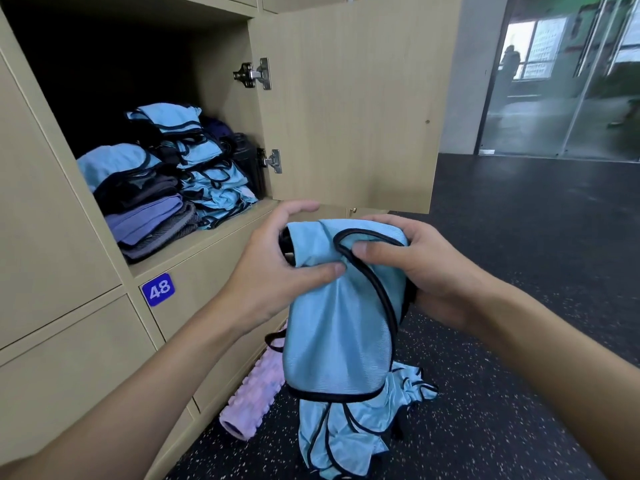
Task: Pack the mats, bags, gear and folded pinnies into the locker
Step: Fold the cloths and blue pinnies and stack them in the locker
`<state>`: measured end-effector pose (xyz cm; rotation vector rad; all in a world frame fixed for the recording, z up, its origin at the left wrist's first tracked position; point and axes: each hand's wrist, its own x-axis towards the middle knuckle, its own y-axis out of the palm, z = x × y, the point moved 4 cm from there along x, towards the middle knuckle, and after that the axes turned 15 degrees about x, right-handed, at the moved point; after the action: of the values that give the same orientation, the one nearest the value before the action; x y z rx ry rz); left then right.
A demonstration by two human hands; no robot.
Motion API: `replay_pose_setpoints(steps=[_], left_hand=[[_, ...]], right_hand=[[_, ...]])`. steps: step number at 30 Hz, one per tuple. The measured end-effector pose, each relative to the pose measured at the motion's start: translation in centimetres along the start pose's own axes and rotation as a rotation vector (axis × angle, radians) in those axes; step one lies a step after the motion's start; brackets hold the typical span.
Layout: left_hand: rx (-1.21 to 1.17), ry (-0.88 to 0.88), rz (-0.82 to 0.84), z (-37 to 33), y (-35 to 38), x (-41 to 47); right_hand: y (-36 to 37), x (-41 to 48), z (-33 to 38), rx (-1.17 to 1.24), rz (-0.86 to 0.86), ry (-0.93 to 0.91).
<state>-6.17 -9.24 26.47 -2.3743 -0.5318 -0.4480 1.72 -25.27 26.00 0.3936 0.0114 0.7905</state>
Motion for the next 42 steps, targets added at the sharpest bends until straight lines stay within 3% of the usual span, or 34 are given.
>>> replay_pose_setpoints(steps=[5, 12, 17, 22, 28, 36, 42], left_hand=[[-0.232, -0.138, -0.16, 0.0, -0.2, 0.2], [-0.465, -0.328, -0.159, 0.0, 0.3, 0.0], [-0.332, -0.185, 0.053, -0.2, 0.8, -0.6], [-0.27, -0.032, 0.122, -0.9, 0.6, -0.6], [-0.258, -0.097, 0.147, -0.9, 0.7, -0.7], [-0.278, -0.147, 0.19, -1.0, -0.2, -0.6], [-0.162, -0.115, 0.191, -1.2, -0.7, -0.5]], right_hand=[[0.2, -0.1, 0.1, -0.063, 0.011, -0.104], [0.6, 0.0, -0.4, -0.095, -0.075, -0.218], [-0.1, 0.1, 0.3, -0.109, -0.191, -0.276], [-0.6, 0.3, 0.3, -0.14, -0.199, -0.279], [-0.7, 0.3, 1.0, -0.324, -0.156, -0.394], [0.0, -0.9, 1.9, -0.495, 0.064, -0.067], [0.9, -1.1, 2.5, -0.664, 0.065, -0.171]])
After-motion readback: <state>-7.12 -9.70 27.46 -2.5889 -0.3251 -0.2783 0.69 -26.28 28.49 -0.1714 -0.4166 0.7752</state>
